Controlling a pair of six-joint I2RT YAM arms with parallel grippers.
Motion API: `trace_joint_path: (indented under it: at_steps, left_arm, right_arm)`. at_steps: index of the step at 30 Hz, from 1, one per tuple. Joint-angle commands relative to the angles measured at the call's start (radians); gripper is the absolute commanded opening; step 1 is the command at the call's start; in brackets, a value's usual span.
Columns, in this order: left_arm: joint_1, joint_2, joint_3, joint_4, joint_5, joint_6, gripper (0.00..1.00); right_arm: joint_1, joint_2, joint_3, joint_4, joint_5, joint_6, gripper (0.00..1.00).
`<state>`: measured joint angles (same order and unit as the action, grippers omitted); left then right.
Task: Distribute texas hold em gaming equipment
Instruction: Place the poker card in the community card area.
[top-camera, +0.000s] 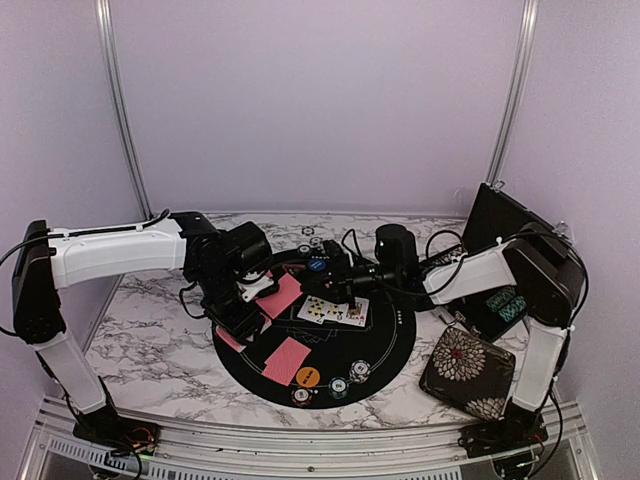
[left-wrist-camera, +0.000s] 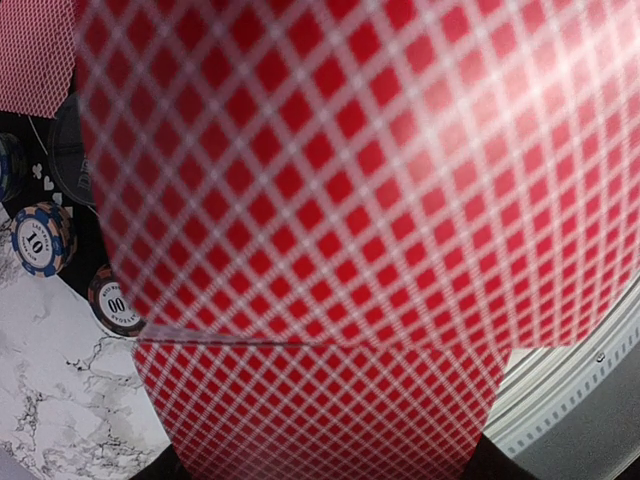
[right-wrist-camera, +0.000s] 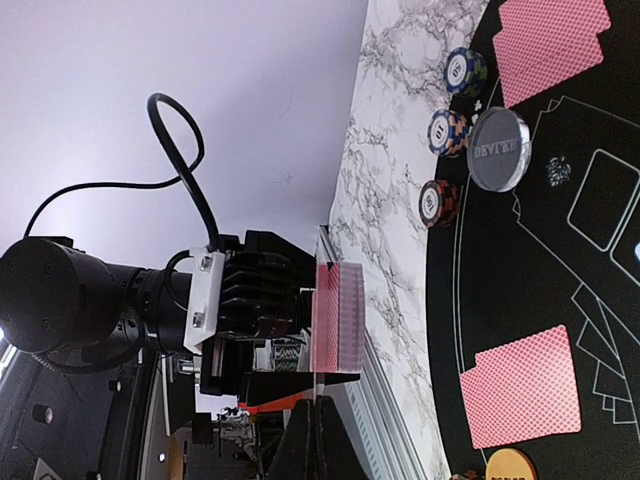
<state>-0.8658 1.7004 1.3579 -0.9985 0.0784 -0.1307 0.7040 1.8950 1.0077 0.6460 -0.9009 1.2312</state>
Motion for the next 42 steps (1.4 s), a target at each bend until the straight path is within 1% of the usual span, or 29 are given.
trace_joint_path:
  at_steps: [1,6,10,15,21,27,34,42]
  left_arm:
    - [0.007,-0.042,-0.015,-0.011,0.002,-0.002,0.44]
    - [0.011,-0.054,-0.022,-0.011,0.002,-0.002,0.44]
    - [0.014,-0.060,-0.025,-0.010,0.002,-0.002,0.44]
    - [0.015,-0.061,-0.024,-0.011,0.002,0.000,0.44]
    - [0.017,-0.062,-0.025,-0.011,0.002,0.001,0.44]
    - [0.017,-0.062,-0.025,-0.009,0.002,0.002,0.44]
    - [0.020,-0.068,-0.033,-0.007,0.002,0.002,0.44]
    - [0.022,-0.063,-0.030,-0.006,0.005,0.002,0.44]
  right_arm:
    - [-0.032,-0.026,0.005,-0.037,-0.031,-0.053,0.00]
    - [-0.066,-0.011,0.006,-0.068,-0.056,-0.091,0.00]
    - [-0.095,0.014,0.036,-0.147,-0.066,-0.167,0.00]
    - [-0.108,0.093,0.158,-0.347,-0.056,-0.335,0.00]
    - [-0.113,0.197,0.296,-0.493,-0.039,-0.467,0.00]
    - [-0.115,0.280,0.438,-0.712,0.026,-0.608,0.00]
    - [-0.126,0.331,0.476,-0.784,0.042,-0.665,0.00]
    - [-0.127,0.370,0.522,-0.830,0.092,-0.685,0.00]
